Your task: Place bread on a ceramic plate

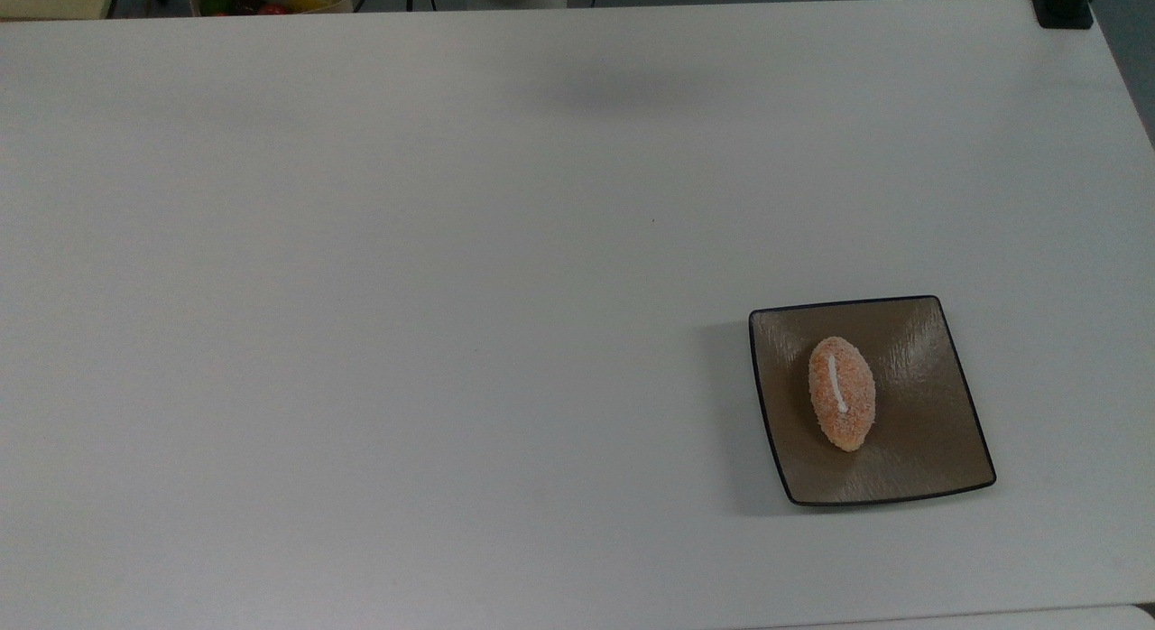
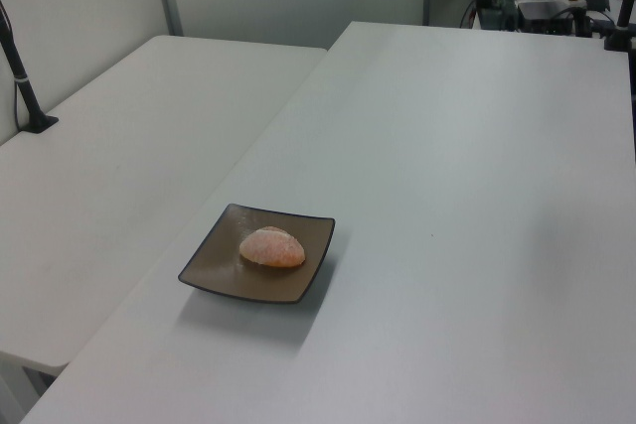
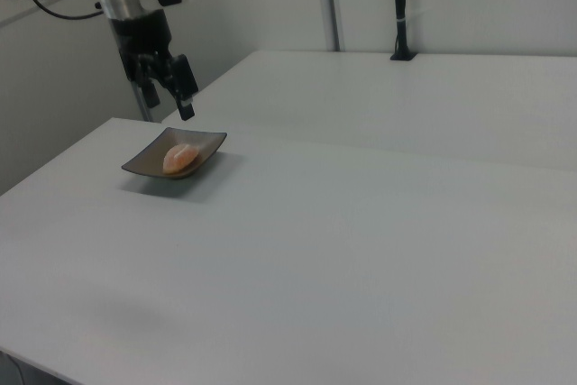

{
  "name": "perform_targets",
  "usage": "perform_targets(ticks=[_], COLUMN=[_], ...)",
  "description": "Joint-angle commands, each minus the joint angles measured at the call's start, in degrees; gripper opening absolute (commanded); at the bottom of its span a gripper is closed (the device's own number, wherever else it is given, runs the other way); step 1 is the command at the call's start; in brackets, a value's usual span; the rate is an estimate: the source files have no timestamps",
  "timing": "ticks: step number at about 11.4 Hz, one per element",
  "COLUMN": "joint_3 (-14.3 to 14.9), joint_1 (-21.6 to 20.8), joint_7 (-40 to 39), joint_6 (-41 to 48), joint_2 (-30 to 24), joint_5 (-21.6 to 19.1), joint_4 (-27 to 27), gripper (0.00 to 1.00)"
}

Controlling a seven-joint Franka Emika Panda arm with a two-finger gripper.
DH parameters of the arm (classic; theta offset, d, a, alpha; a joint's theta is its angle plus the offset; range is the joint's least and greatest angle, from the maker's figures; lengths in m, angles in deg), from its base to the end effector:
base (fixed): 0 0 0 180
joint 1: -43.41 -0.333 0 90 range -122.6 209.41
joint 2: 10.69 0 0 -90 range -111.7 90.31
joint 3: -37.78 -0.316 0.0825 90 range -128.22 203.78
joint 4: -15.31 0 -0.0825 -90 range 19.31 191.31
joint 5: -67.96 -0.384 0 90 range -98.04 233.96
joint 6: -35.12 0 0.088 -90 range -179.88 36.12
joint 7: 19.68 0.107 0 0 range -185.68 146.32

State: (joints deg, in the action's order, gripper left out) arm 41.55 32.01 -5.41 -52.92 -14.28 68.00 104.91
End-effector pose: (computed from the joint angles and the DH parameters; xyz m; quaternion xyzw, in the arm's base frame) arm 0.5271 0.0693 0.6587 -0.9982 0.0579 -0.0170 0.0050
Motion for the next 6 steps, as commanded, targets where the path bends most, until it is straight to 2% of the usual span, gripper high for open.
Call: perform_targets(ticks=[1,3,6], joint_3=[1.06,1.06,1.06], joint_1=[-1.43,-1.08,-0.64], joint_7=[-7.38,-11.44,-12.69], joint_6=[-4.31,-10.73,-11.63], joint_2=[-1.16,-0.90,-0.81], joint_5=[-1.01,-1.01,-1.09], joint_4=[4.69,6.63,7.08], gripper=[1.00,1.00,1.00])
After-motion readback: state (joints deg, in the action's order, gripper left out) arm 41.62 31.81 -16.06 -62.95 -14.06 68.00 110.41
